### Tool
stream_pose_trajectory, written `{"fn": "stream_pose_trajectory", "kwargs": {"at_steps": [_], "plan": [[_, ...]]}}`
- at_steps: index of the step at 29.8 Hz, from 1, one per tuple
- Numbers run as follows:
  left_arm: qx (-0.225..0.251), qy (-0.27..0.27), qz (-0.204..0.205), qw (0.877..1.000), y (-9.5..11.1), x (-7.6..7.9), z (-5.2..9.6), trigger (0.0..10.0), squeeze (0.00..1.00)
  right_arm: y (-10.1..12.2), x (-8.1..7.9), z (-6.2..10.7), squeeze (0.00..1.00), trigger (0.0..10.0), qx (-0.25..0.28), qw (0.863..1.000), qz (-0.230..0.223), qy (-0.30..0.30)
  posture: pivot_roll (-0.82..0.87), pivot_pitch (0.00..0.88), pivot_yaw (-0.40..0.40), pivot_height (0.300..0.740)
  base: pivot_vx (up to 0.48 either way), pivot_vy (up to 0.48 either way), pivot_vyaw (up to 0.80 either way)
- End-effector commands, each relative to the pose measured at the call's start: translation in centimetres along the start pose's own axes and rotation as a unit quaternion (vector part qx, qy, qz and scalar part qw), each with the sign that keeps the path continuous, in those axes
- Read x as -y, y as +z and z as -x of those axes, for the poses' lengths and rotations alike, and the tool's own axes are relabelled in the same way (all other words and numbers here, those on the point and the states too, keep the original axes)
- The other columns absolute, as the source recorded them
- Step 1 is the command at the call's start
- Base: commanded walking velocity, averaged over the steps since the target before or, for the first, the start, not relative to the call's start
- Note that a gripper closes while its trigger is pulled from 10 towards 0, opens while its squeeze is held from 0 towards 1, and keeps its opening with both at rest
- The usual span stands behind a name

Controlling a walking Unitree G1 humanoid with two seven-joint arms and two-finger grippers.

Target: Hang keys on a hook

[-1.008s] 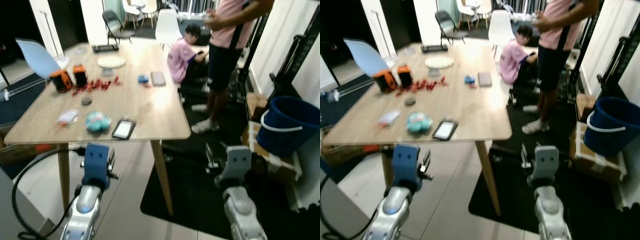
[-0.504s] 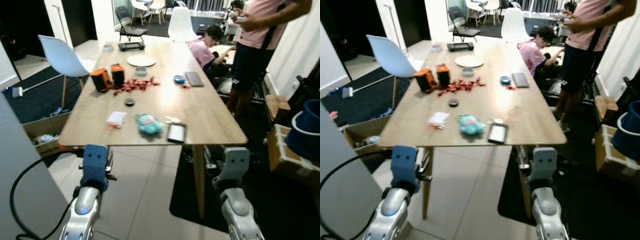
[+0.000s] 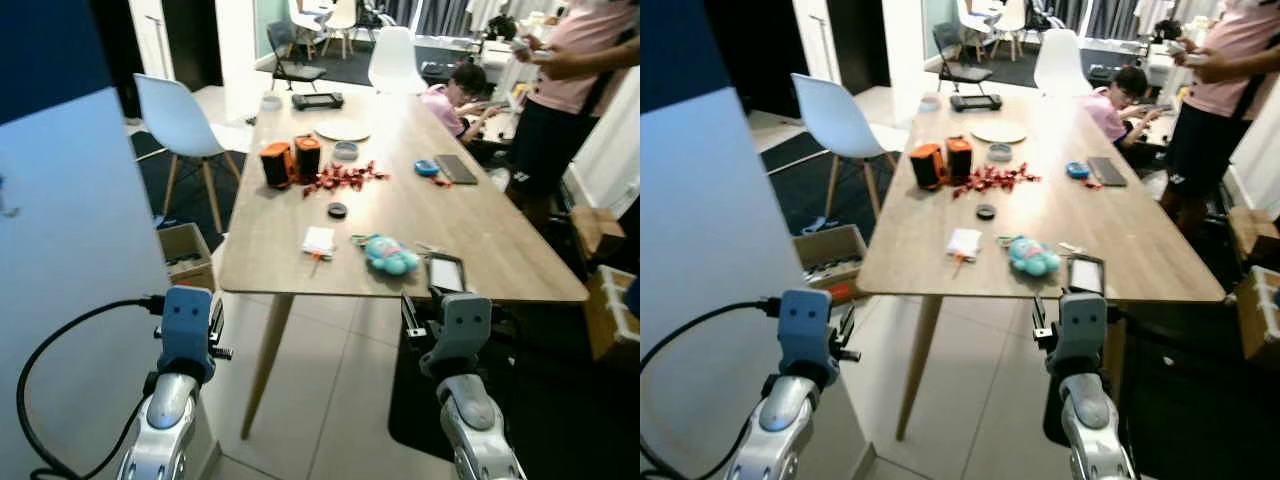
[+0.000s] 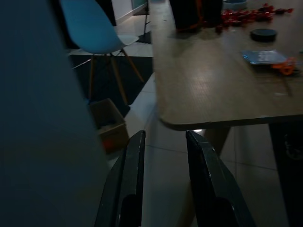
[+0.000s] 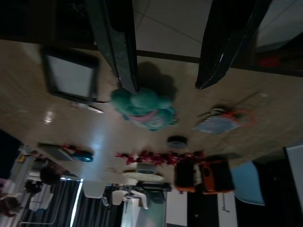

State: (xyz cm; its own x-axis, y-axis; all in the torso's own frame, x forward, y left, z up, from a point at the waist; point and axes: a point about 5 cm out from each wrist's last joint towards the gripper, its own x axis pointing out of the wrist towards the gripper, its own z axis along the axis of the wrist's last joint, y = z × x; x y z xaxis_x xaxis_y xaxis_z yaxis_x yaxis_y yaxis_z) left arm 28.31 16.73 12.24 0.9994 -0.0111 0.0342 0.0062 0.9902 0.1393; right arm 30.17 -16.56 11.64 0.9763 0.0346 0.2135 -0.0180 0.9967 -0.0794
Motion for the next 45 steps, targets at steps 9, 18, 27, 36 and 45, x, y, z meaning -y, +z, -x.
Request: {"fn": "stream_pose_trajectory", "kwargs": {"at_steps": [9,18,27,36,45], "plan": [[-0.006,-0.005,-0.002,1.0,-0.42,0.17,0.11,10.0,0.0,-0.21,0.43,0.14,0.0,10.0,-0.004,1.0,0.004,-0.005,0.11,0.058,0.0,0.74,0.0,0.0,0.0],[0.006,-0.011,-0.01,1.0,-0.2,0.19,0.24,10.0,0.0,-0.24,0.39,0.21,0.0,10.0,-0.005,1.0,0.003,-0.005,0.12,0.06,0.0,0.74,0.115,-0.249,0.0],[-0.005,-0.007,-0.011,1.0,-0.43,0.14,0.33,10.0,0.0,-0.3,0.35,0.3,0.0,10.0,-0.007,1.0,0.002,-0.005,0.12,0.066,0.002,0.74,0.156,-0.194,0.0],[-0.008,-0.008,-0.011,1.0,-0.5,0.25,0.26,10.0,0.0,-0.31,0.35,0.3,0.0,10.0,-0.007,1.0,0.002,-0.005,0.12,0.068,0.001,0.74,0.0,0.0,0.0],[0.005,-0.021,-0.01,1.0,0.13,0.46,0.28,10.0,0.0,0.34,-0.08,0.07,0.0,10.0,0.007,1.0,0.007,0.009,0.12,0.072,0.002,0.74,0.0,0.0,0.0]]}}
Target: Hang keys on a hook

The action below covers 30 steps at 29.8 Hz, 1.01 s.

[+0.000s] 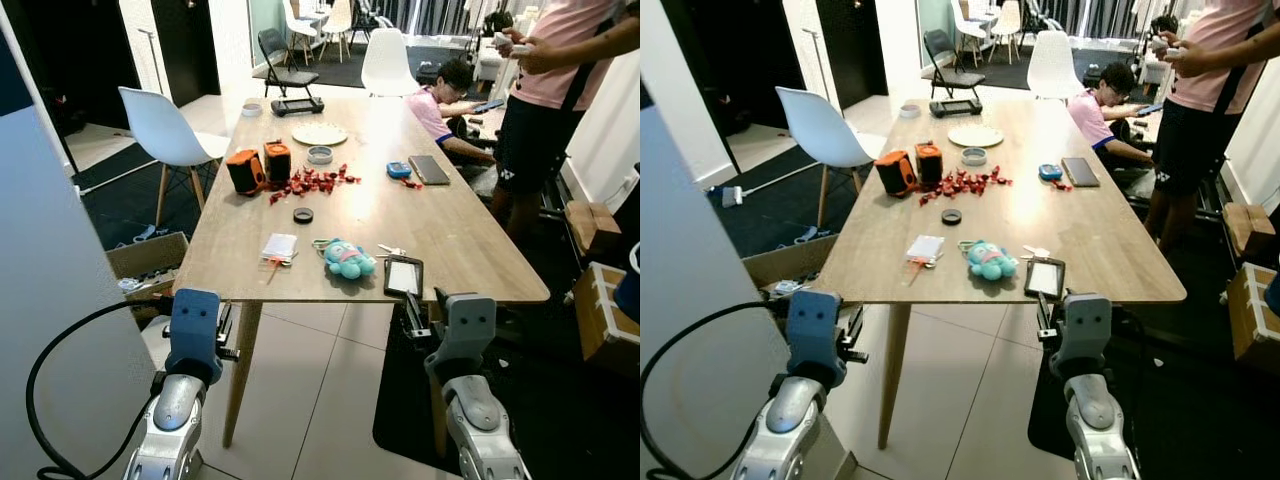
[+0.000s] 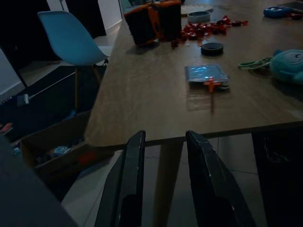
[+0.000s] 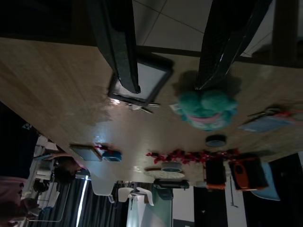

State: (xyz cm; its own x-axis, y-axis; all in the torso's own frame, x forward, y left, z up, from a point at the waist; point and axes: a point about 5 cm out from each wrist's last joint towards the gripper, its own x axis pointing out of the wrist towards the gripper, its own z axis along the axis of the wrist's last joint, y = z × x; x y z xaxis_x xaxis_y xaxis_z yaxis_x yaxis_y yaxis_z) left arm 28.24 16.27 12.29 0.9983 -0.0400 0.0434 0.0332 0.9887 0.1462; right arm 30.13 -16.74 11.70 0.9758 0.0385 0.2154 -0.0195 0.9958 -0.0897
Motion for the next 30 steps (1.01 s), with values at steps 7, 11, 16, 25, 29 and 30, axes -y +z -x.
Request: {"fn": "stream_pose_trajectory", "kwargs": {"at_steps": [7,11,16,25,29,30], "plan": [[0.045,-0.059,0.004,0.997,3.5,0.8,-0.8,10.0,0.0,2.3,-2.1,-1.1,0.0,10.0,0.032,0.998,-0.004,0.062,0.12,0.073,-0.002,0.74,0.0,0.0,0.0],[0.036,-0.095,0.033,0.994,3.9,1.6,-0.9,10.0,0.0,2.1,-2.7,-1.5,0.0,10.0,0.012,0.997,-0.006,0.08,0.12,0.075,-0.002,0.74,0.0,0.0,0.0],[0.058,-0.19,0.069,0.978,4.5,3.6,0.3,10.0,0.0,2.1,-3.1,-2.2,0.0,10.0,0.007,0.994,-0.006,0.108,0.12,0.076,-0.005,0.74,0.0,0.0,0.0],[0.087,-0.225,-0.061,0.969,5.2,4.9,0.6,10.0,0.0,1.6,-1.5,-1.9,0.0,10.0,-0.002,0.991,0.021,0.132,0.12,0.08,-0.018,0.74,0.0,0.0,0.0],[0.078,-0.207,-0.038,0.974,5.0,5.0,0.0,10.0,0.0,1.2,0.0,-1.8,0.0,10.0,-0.007,0.994,0.026,0.107,0.11,0.078,-0.009,0.74,0.0,0.0,0.0],[0.066,-0.184,-0.013,0.981,4.6,4.7,-0.5,10.0,0.0,1.1,0.9,-1.7,0.0,10.0,-0.011,0.996,0.029,0.089,0.09,0.075,0.004,0.74,0.0,0.0,0.0]]}}
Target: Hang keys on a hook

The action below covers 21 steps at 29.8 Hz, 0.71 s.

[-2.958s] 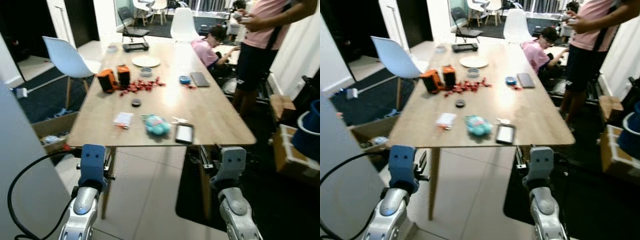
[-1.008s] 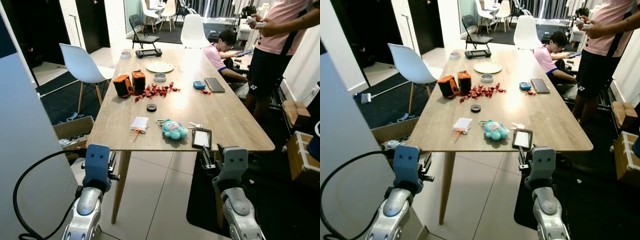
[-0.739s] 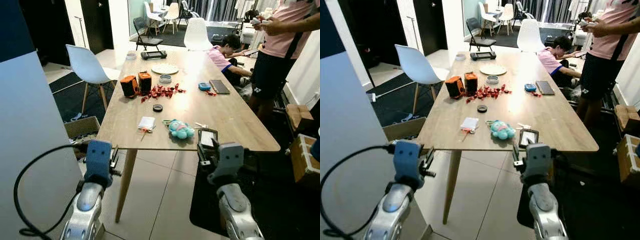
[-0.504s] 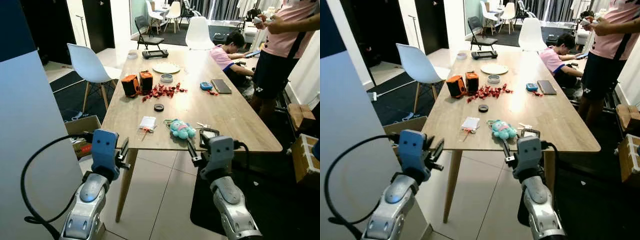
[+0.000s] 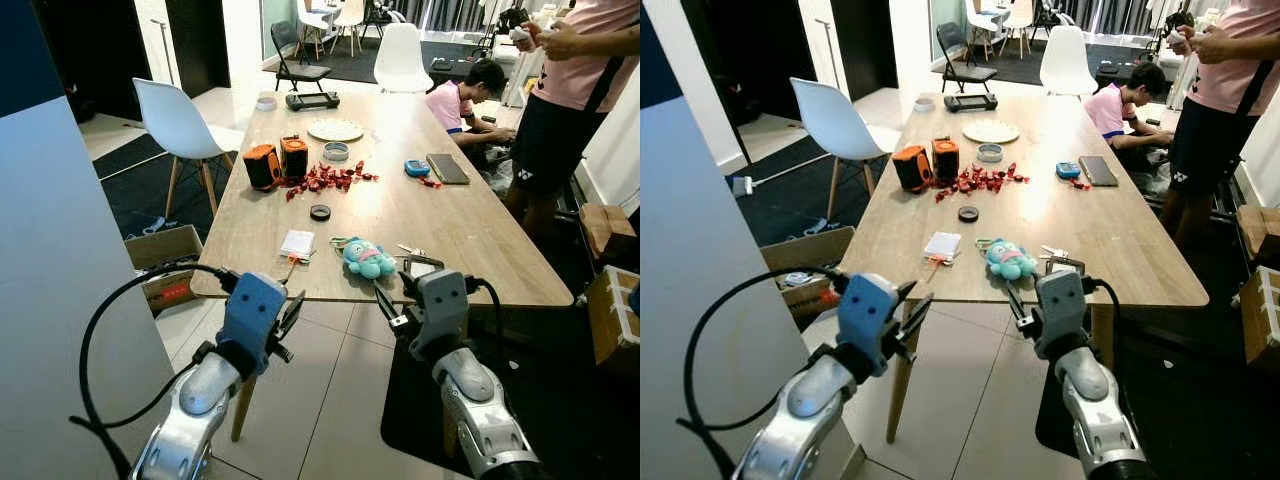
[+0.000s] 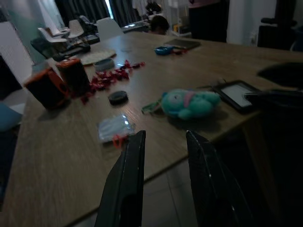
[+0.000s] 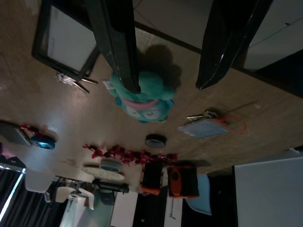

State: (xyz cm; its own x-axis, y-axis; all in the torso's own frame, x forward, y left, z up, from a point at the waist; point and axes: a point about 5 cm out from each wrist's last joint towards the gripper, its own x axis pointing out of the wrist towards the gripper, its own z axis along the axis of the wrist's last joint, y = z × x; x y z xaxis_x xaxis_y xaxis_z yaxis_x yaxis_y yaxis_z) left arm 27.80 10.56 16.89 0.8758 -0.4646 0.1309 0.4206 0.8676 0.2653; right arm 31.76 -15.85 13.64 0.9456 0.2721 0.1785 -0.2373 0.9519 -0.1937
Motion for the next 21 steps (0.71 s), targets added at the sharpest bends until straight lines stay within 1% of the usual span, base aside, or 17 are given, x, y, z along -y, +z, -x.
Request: {"fn": "stream_pose_trajectory", "kwargs": {"at_steps": [1,4,9,11,12,15,18,21], "plan": [[-0.022,0.038,0.04,0.998,-1.1,-0.6,-0.2,10.0,0.0,-0.7,1.8,0.8,0.0,10.0,-0.013,0.999,0.001,-0.036,0.09,0.075,0.004,0.74,0.0,0.0,0.0],[-0.029,0.054,0.037,0.997,-1.6,-1.2,-0.3,10.0,0.0,-1.2,2.4,1.1,0.0,10.0,-0.028,0.999,0.01,-0.037,0.08,0.068,0.01,0.74,0.0,0.0,0.0],[-0.031,0.064,0.029,0.997,-1.7,-1.6,-0.5,10.0,0.0,-1.1,2.7,1.2,0.0,10.0,-0.026,0.999,0.003,-0.041,0.08,0.064,0.008,0.74,0.0,0.0,0.0],[-0.028,0.07,0.026,0.997,-1.6,-1.8,-0.5,10.0,0.0,-0.9,2.7,1.0,0.0,10.0,-0.02,0.999,0.002,-0.044,0.09,0.062,0.004,0.74,0.0,0.0,0.0],[-0.022,0.075,0.024,0.997,-1.4,-1.9,-0.4,10.0,0.0,-0.8,2.4,0.7,0.0,10.0,-0.016,0.999,0.0,-0.042,0.09,0.061,0.0,0.74,0.0,0.0,0.0],[-0.021,0.077,0.024,0.997,-1.4,-2.0,-0.4,10.0,0.0,-0.8,2.2,0.6,0.0,10.0,-0.015,0.999,-0.001,-0.04,0.09,0.061,0.0,0.74,0.0,0.0,0.0],[-0.018,0.082,0.023,0.996,-1.4,-2.1,-0.3,10.0,0.0,-0.8,1.8,0.4,0.0,10.0,-0.014,0.999,-0.003,-0.033,0.1,0.06,-0.007,0.74,0.383,0.0,0.0],[-0.018,0.087,0.023,0.996,-1.5,-2.1,-0.3,10.0,0.0,-0.9,1.8,0.3,0.0,10.0,-0.014,0.999,-0.004,-0.032,0.11,0.06,-0.008,0.74,0.48,0.0,0.0]]}}
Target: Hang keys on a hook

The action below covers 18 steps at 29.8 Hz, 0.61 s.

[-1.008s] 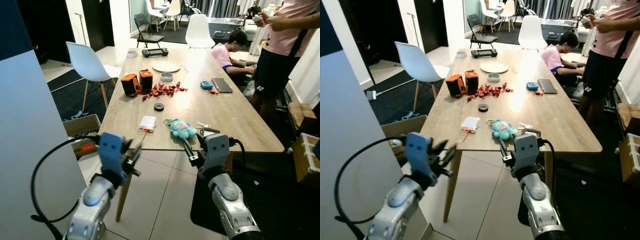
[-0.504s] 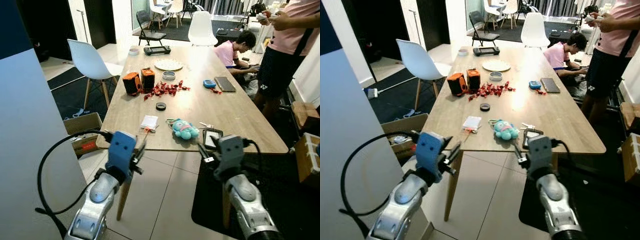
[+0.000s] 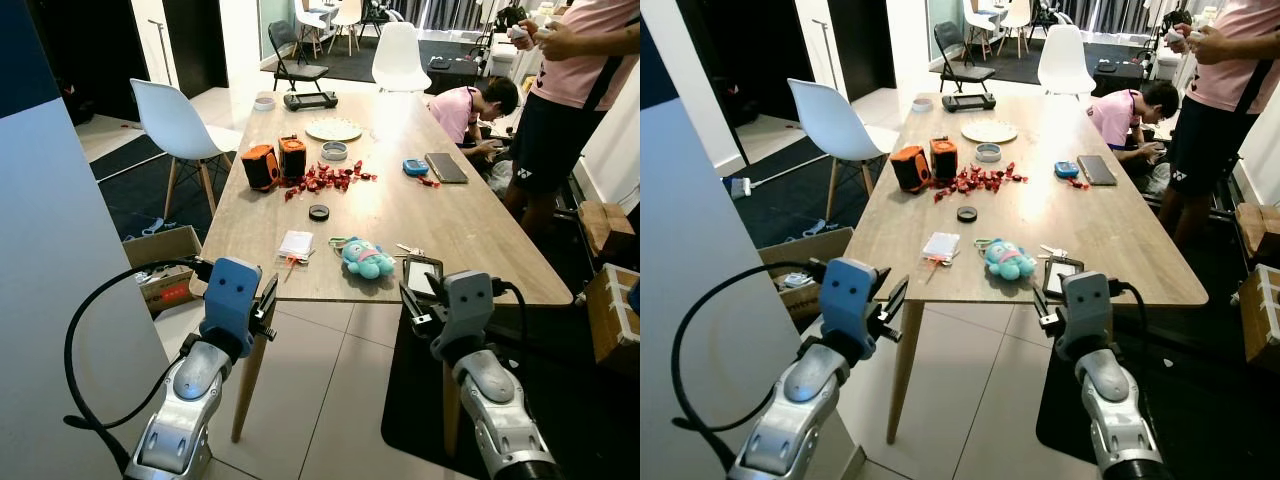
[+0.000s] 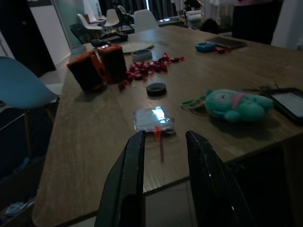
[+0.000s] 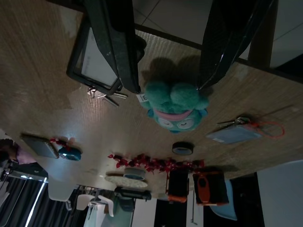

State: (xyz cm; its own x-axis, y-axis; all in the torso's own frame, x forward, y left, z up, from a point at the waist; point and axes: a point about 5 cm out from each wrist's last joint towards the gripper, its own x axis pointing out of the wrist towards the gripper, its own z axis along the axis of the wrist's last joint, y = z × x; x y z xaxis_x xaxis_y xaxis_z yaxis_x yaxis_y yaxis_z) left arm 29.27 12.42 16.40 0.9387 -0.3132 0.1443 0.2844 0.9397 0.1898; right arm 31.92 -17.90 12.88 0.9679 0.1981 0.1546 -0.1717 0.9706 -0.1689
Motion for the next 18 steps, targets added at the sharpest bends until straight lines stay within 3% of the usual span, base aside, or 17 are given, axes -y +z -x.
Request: {"fn": "stream_pose_trajectory", "kwargs": {"at_steps": [1,18], "plan": [[-0.005,0.006,-0.005,1.0,-0.38,-0.03,0.08,10.0,0.0,0.16,-0.09,-0.24,0.0,10.0,0.005,1.0,0.003,0.004,0.11,0.061,-0.008,0.74,0.48,0.0,0.0],[-0.008,0.007,-0.004,1.0,-0.49,0.09,0.03,10.0,0.0,-0.08,-0.05,0.03,0.0,10.0,0.003,1.0,0.002,0.003,0.11,0.07,-0.006,0.74,0.422,0.0,0.0]]}}
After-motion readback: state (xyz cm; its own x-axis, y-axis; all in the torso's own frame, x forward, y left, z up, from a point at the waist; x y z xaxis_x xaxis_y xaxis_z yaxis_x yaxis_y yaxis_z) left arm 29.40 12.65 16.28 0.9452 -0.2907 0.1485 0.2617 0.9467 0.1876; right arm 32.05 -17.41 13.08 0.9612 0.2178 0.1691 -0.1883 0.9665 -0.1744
